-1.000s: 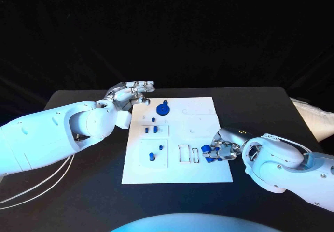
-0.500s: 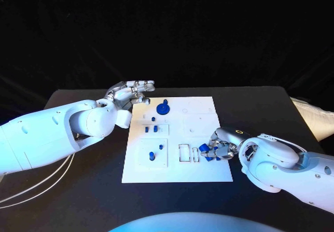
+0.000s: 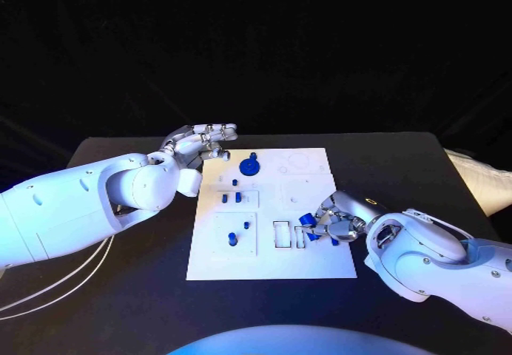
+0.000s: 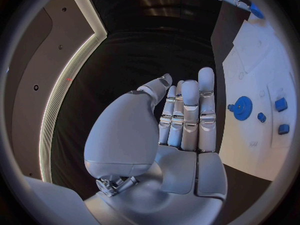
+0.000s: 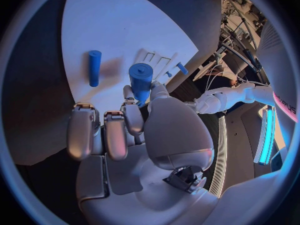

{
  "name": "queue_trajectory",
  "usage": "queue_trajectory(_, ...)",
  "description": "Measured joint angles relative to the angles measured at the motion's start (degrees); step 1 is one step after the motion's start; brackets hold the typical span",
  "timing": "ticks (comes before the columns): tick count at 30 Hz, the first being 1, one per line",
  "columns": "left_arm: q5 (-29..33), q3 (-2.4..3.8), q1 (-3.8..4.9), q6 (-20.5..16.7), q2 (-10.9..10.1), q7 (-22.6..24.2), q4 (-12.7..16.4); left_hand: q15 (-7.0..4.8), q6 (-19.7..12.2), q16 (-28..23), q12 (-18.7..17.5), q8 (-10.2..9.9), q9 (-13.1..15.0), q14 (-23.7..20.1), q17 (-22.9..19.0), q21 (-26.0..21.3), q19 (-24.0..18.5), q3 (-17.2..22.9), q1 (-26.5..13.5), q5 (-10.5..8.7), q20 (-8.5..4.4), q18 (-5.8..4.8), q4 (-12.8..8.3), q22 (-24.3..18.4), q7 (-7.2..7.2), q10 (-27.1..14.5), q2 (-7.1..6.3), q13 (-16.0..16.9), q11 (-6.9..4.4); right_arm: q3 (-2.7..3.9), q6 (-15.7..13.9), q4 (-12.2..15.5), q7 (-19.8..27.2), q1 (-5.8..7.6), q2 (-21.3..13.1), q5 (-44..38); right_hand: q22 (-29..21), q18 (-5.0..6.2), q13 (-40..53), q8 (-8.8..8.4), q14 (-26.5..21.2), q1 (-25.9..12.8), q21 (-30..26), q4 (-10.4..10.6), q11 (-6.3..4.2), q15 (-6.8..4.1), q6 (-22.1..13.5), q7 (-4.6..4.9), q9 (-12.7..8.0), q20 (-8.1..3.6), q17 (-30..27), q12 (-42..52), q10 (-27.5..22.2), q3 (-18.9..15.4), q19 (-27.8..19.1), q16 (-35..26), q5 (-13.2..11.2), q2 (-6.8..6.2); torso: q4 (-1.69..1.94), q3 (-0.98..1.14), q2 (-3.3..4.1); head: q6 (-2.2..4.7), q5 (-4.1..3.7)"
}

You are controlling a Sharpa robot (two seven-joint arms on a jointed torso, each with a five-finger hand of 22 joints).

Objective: Assemble the parts on the task board

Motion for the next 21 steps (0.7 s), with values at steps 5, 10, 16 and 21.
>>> queue_trajectory(5,0.0,-0.01,-0.02,0.1,0.0,0.0,0.0,0.00,0.0,0.0,0.0,0.0,0.0,0.0,0.0,0.0,0.0,0.0,0.0,0.00,0.00,0.00,0.0,0.0,0.00,0.0,0.00,0.0,0.00,0.01,-0.7,0.2,0.4,0.05,0.9,2.0,0.1,0.00,0.2,0.26,0.0,-0.7,0.2,0.5,0.00,0.00,0.1,-0.08,0.4,-0.21,0.0,-0.3,0.0,-0.5,0.2,0.0,0.3,0.75,-0.01,0.00,0.05,-0.02,0.14)
queue_trajectory(10,0.0,-0.01,-0.02,0.1,0.0,0.0,0.1,0.00,0.0,0.0,0.0,0.0,0.0,0.0,-0.1,-0.3,0.0,0.0,0.0,0.00,0.00,0.00,0.0,-0.1,0.00,0.0,0.00,0.0,0.00,0.01,0.2,-0.2,0.4,0.05,2.5,3.3,0.2,0.00,0.2,0.49,0.1,-2.0,0.2,0.7,-0.12,-0.32,0.2,-0.16,1.2,-0.20,0.0,-1.4,-0.1,-1.2,0.2,0.0,0.3,1.97,0.07,-0.02,0.08,-0.19,0.15)
queue_trajectory(16,0.0,-0.01,-0.03,0.2,0.0,-0.1,0.1,0.00,0.0,0.0,0.0,0.0,0.0,0.0,-0.1,-0.3,0.0,0.0,0.0,0.00,0.00,0.00,0.0,-0.1,0.00,0.0,0.00,0.0,0.00,0.01,2.1,-1.2,-0.1,0.05,4.7,3.8,0.5,-0.62,-0.2,0.93,0.0,-2.7,0.4,0.7,-0.40,-0.42,0.5,-0.10,1.7,-0.41,0.0,-2.4,0.0,-2.0,0.4,0.2,0.5,2.73,0.09,-0.03,0.08,-0.35,0.26)
queue_trajectory(21,0.0,-0.01,-0.03,0.3,0.0,-0.1,0.1,0.00,0.0,0.0,0.0,0.0,0.0,0.0,-0.1,-0.3,0.0,0.0,0.0,0.00,0.00,0.00,0.0,-0.1,0.00,0.0,0.00,0.0,0.00,0.01,2.8,-2.1,-0.9,0.04,5.8,2.9,0.6,-0.89,-2.2,1.12,0.2,-3.1,0.4,0.7,-0.81,-0.63,0.9,-0.54,2.3,-0.83,0.0,-3.2,0.4,-3.4,0.4,0.2,0.7,3.71,0.07,-0.03,0.05,-0.44,0.42)
